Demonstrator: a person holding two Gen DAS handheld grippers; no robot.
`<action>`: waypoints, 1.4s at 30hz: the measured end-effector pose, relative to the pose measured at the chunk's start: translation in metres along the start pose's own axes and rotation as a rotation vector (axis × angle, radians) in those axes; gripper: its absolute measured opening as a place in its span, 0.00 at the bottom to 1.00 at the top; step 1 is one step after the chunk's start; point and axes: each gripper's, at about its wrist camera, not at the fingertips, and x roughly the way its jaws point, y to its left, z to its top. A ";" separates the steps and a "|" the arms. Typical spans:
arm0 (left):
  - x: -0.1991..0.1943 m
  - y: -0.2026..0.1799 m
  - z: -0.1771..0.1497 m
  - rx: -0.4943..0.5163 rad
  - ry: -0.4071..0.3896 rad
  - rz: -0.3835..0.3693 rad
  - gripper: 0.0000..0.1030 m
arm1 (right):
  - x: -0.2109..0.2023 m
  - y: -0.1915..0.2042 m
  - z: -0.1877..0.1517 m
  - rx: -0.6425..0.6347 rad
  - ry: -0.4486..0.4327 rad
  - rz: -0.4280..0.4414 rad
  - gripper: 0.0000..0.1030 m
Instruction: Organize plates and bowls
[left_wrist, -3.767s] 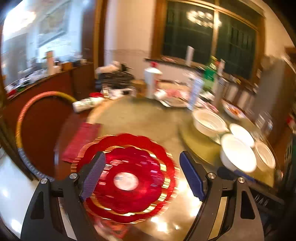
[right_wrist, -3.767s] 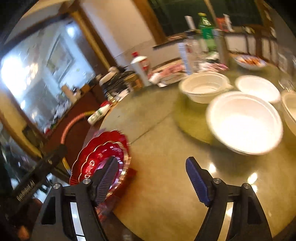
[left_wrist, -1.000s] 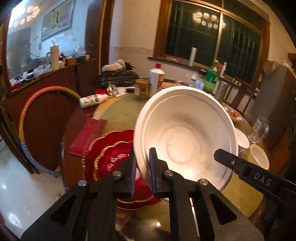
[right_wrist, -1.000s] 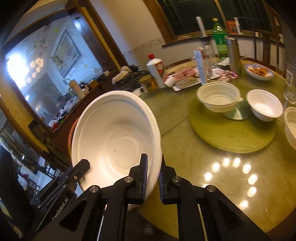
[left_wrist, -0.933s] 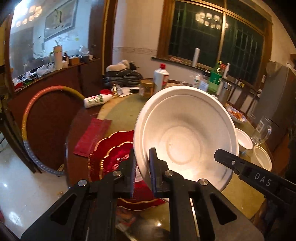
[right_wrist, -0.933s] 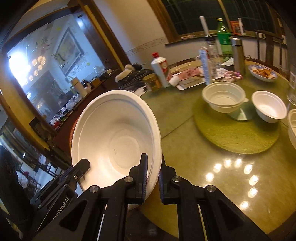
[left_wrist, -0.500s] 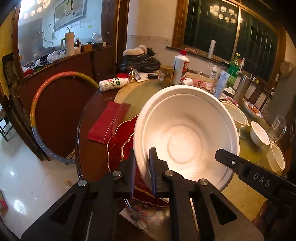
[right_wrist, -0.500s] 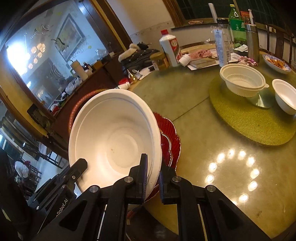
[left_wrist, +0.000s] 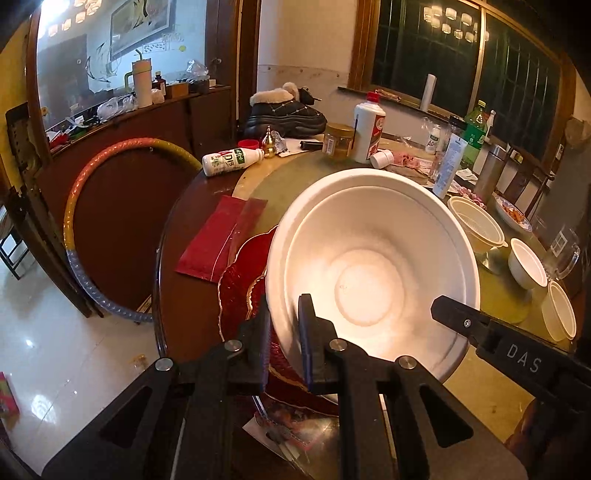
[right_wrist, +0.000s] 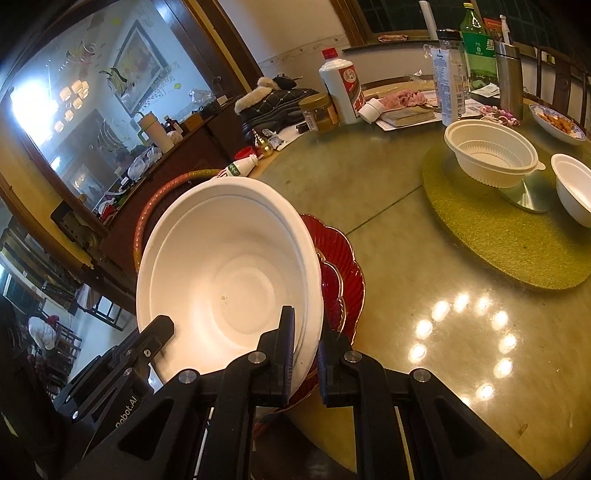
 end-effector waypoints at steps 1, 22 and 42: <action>0.001 0.000 0.000 0.001 0.003 0.001 0.11 | 0.001 0.000 0.000 0.000 0.003 0.000 0.10; 0.023 0.004 -0.001 -0.010 0.078 0.024 0.12 | 0.027 0.002 0.005 -0.004 0.065 -0.022 0.10; 0.041 0.009 -0.004 -0.031 0.151 0.032 0.13 | 0.047 0.002 0.006 -0.015 0.118 -0.065 0.14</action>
